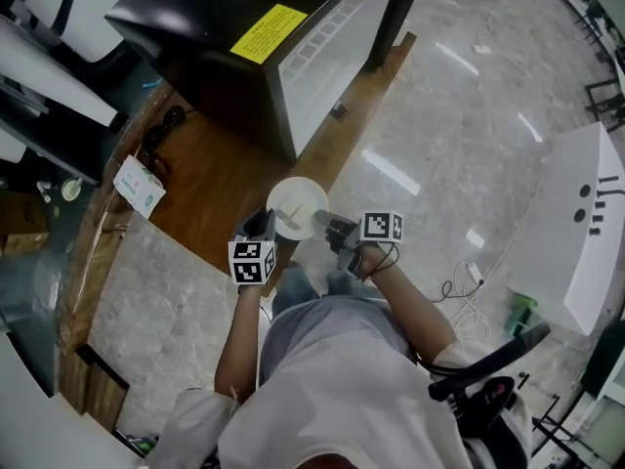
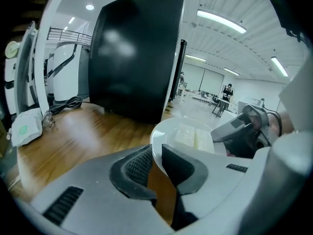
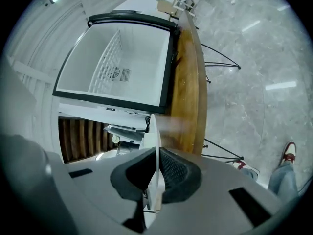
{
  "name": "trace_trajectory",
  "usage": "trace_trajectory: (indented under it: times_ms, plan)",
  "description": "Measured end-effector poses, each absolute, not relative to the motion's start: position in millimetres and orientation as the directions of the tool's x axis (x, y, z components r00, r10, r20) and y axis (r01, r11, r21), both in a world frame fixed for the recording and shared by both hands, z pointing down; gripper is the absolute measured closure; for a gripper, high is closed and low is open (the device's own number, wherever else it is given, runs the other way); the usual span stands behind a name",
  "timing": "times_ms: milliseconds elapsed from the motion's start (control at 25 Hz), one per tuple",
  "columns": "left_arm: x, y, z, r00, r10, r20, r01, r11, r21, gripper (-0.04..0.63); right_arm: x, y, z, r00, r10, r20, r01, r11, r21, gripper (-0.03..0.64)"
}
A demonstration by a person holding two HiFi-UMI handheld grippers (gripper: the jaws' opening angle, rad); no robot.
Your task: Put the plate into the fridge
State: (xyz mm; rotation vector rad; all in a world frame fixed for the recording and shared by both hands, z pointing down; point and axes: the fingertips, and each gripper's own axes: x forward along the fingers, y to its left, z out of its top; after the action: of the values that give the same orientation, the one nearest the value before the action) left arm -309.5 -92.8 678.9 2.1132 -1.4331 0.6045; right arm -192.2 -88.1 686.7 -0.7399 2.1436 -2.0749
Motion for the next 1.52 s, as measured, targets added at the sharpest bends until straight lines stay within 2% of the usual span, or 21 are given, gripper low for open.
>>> trace_trajectory:
  times_ms: [160,400,880,1160,1520]
  plan:
    - [-238,-82,678,0.365,-0.702,0.611,-0.926,-0.339,0.163,0.52,-121,-76,686,-0.877,-0.387,0.284,-0.299,-0.022,-0.954,0.589]
    - [-85,-74,671,0.395,-0.701,0.594,-0.909,-0.391,0.143,0.52,31,-64,681,-0.862,-0.426,0.274,-0.295,-0.018,-0.955,0.591]
    - [86,-116,630,0.472,-0.679,0.562,-0.859,-0.497,0.121,0.52,201,-94,647,-0.808,-0.538,0.24,-0.269,-0.026,-0.963,0.592]
    - [131,-147,608,0.538,-0.663,0.521,-0.819,-0.559,0.133,0.523,246,-122,626,-0.776,-0.593,0.216,-0.272,0.006,-0.962,0.592]
    - [143,-245,587,0.533,-0.721,0.443,-0.838,-0.522,0.16,0.528,258,-215,615,-0.777,-0.604,0.176,-0.229,0.01,-0.973,0.592]
